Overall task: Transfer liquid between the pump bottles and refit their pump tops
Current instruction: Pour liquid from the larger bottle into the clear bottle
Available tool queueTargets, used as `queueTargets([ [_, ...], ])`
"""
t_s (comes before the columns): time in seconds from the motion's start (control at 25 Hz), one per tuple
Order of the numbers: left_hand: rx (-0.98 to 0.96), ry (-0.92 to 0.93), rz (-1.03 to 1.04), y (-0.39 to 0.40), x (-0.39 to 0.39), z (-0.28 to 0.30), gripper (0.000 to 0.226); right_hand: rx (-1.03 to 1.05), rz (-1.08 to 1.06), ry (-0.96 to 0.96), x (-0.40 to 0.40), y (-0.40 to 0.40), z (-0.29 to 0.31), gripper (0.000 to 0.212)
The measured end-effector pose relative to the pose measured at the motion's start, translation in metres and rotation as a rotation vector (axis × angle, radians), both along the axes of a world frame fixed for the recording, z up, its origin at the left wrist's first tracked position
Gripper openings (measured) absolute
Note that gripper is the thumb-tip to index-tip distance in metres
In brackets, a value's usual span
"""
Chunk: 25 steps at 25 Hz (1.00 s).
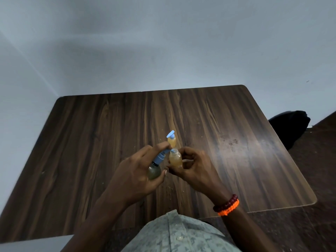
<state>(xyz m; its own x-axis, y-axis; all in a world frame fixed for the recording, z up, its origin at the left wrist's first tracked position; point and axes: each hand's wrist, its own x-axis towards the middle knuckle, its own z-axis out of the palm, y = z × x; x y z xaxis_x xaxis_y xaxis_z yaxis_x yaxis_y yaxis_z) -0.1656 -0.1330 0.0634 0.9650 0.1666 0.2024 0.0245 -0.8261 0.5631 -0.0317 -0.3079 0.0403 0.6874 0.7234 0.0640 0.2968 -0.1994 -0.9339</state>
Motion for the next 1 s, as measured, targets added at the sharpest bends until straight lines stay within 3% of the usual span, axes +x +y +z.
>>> queueTargets([
  [0.2,-0.001,-0.006,-0.03,0.0002,0.0006,0.0,0.078,0.008,-0.012,-0.02,0.0017,0.0005,0.0007,0.045],
  [0.44,-0.001,-0.015,-0.026,-0.0003,0.0014,-0.003,0.07,0.002,0.008,-0.029,0.0009,-0.0004,-0.0009,0.038],
  [0.6,-0.011,-0.022,-0.047,0.0,0.0,-0.0029,0.082,0.008,-0.008,-0.02,0.0035,0.0,-0.0022,0.036],
  [0.8,-0.018,-0.044,-0.02,0.0,0.0008,-0.0038,0.069,-0.005,0.001,-0.015,-0.0002,-0.0021,-0.001,0.039],
  [1.0,-0.129,-0.057,-0.059,0.0016,0.0003,-0.0053,0.092,0.01,-0.031,0.017,0.0009,-0.0012,-0.002,0.037],
])
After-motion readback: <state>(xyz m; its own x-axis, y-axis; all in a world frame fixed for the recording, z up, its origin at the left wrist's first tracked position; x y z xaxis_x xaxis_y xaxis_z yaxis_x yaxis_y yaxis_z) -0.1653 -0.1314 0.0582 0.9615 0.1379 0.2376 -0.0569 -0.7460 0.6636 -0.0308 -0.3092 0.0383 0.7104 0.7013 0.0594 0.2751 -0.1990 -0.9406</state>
